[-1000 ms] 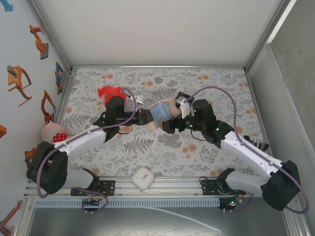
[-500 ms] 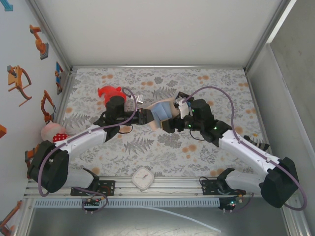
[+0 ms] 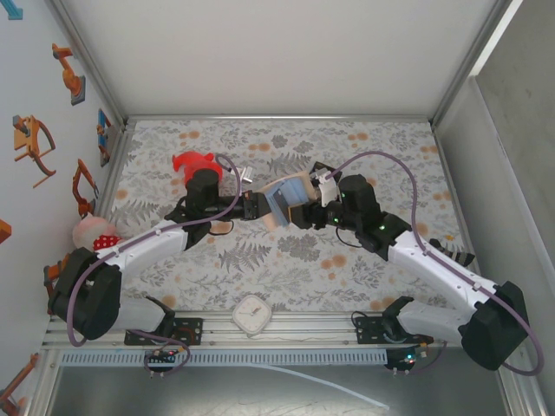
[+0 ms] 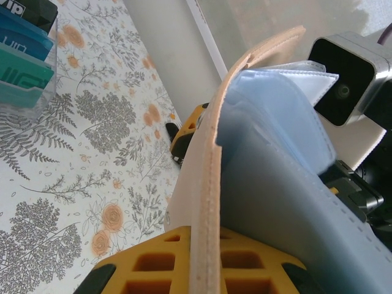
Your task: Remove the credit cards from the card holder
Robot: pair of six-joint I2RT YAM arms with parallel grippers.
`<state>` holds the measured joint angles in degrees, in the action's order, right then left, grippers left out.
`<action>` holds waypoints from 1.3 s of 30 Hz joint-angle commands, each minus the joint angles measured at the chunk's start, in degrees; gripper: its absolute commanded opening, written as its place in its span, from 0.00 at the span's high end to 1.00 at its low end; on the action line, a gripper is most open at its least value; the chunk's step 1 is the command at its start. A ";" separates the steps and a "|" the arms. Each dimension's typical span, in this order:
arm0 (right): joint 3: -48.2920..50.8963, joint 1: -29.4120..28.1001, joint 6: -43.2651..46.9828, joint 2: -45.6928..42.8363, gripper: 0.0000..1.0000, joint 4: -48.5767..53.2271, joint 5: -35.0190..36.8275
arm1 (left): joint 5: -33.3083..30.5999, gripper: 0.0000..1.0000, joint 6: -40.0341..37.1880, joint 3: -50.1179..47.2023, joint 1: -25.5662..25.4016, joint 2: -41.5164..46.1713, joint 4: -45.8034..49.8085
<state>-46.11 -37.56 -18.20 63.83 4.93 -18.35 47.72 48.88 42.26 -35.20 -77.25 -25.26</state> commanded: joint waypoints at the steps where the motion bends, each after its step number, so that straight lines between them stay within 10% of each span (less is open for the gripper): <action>1: 0.67 0.47 -0.63 -1.20 0.37 -1.76 2.24 | 2.13 1.00 0.68 -0.05 0.00 -0.20 -3.13; 12: 2.88 1.97 -3.31 -2.95 0.36 -4.74 4.45 | 2.42 1.00 0.78 -0.16 0.03 -0.04 -3.12; 30: 5.54 6.80 -8.52 -0.85 0.37 -13.98 -12.76 | 2.81 1.00 1.82 -0.48 -0.02 -0.76 -5.06; 39: 5.67 6.90 -8.44 -1.82 0.57 -12.71 -10.38 | 2.99 1.00 1.68 -0.77 -0.04 -0.29 -5.40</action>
<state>-41.04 -30.59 -26.63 62.87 -6.46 -28.73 49.04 50.24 41.65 -35.18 -77.76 -27.83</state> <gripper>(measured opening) 0.448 0.084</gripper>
